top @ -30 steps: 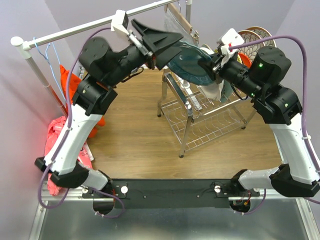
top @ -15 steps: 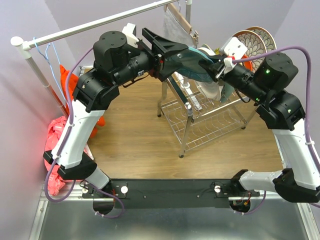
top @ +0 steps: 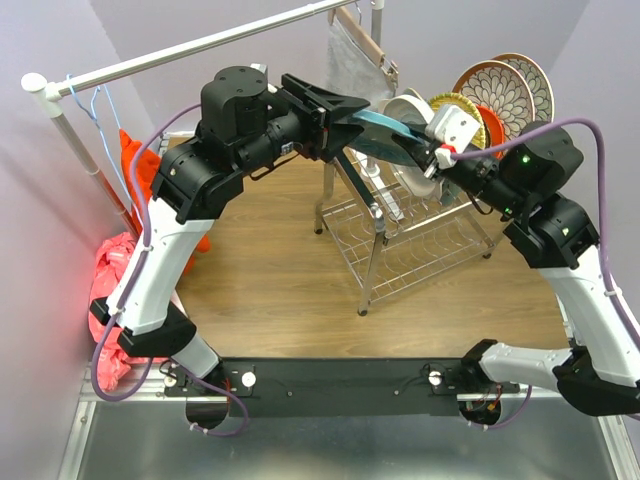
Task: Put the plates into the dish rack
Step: Pass the plate from the right arm to the left
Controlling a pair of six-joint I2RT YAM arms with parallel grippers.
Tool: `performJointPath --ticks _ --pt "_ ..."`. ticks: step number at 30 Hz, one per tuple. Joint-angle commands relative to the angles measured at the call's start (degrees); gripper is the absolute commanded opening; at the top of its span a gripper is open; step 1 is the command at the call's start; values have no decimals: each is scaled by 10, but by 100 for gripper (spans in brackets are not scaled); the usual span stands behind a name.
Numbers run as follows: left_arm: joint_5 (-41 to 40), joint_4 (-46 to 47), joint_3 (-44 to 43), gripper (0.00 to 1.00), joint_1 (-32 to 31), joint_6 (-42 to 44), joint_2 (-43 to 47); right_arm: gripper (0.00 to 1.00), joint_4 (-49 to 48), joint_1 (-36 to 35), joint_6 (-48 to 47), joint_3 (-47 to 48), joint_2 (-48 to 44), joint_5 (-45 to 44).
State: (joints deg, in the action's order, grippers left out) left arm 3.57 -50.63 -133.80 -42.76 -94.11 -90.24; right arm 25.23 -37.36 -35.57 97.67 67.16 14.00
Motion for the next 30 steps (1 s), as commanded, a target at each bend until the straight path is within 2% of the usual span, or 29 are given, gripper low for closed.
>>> performJointPath --ticks 1,7,12,15,19,26,29,30 --pt "-51 -41 -19 52 -2 -35 1 1 -148 -7 -44 -13 -41 25" --pt "-42 -71 -59 47 -2 -39 -23 1 -172 -10 -76 -37 -52 42" --pt "-40 -77 -59 36 0 -37 -25 1 -198 -12 -105 -55 -60 56" --pt "-39 -76 -59 26 0 -35 -23 1 -209 -13 -119 -71 -69 63" --pt "-44 -60 -55 0 0 -29 -16 0 -222 -13 -122 -92 -83 80" --pt "-50 -29 -31 0 3 -21 8 0 -244 -14 -104 -114 -93 91" --pt "-53 -12 -9 0 3 -21 25 10 -246 -14 -89 -112 -93 93" --pt "-52 -8 -3 0 4 -22 34 19 -247 -14 -85 -112 -93 95"
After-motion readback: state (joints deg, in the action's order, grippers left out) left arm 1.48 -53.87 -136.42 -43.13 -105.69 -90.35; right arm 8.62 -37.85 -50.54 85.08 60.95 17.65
